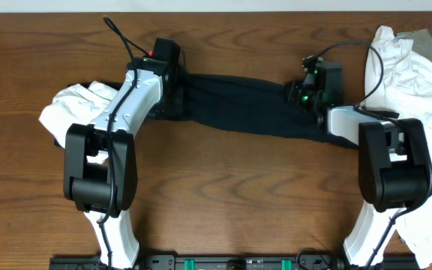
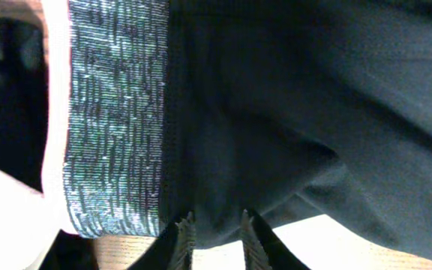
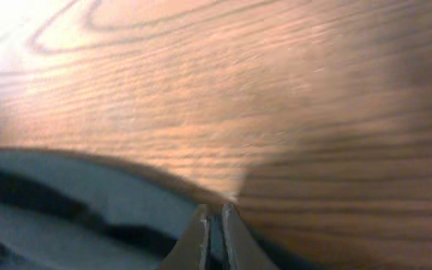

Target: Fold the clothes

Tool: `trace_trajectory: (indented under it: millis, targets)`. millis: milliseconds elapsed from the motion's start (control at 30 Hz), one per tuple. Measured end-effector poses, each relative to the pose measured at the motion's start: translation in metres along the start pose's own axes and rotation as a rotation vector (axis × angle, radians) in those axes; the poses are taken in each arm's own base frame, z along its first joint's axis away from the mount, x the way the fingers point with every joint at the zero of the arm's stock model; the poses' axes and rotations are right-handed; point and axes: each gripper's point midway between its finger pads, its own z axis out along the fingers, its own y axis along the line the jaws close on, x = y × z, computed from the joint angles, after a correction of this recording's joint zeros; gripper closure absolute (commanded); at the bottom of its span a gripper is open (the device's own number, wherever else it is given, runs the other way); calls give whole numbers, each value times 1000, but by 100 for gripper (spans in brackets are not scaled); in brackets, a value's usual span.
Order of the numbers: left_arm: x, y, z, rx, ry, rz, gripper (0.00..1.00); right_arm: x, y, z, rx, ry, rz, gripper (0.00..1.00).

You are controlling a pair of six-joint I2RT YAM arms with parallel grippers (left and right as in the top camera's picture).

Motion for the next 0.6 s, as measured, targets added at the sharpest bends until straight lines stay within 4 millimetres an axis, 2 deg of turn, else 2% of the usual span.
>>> trace_trajectory:
  millis: [200, 300, 367, 433, 500, 600]
  targets:
    - [-1, 6, 1, -4, -2, -13, 74, -7, -21, -14, -40, 33, 70, 89]
    - [-3, 6, 1, 0, -8, 4, 73, -8, -19, -34, -88, 81, 98, 88]
    - [-8, 3, 0, 14, -26, 14, 73, -3, -8, -53, -109, 137, 108, 91]
    - [-12, -4, -1, 39, -42, 26, 74, 6, 2, -74, -108, 206, 119, 93]
    - [-12, -9, -1, 55, -44, 37, 73, 22, 2, -92, -65, 285, 145, 93]
    - [-10, -15, -2, 70, -40, 49, 73, 50, -16, -116, 75, 399, 189, 90]
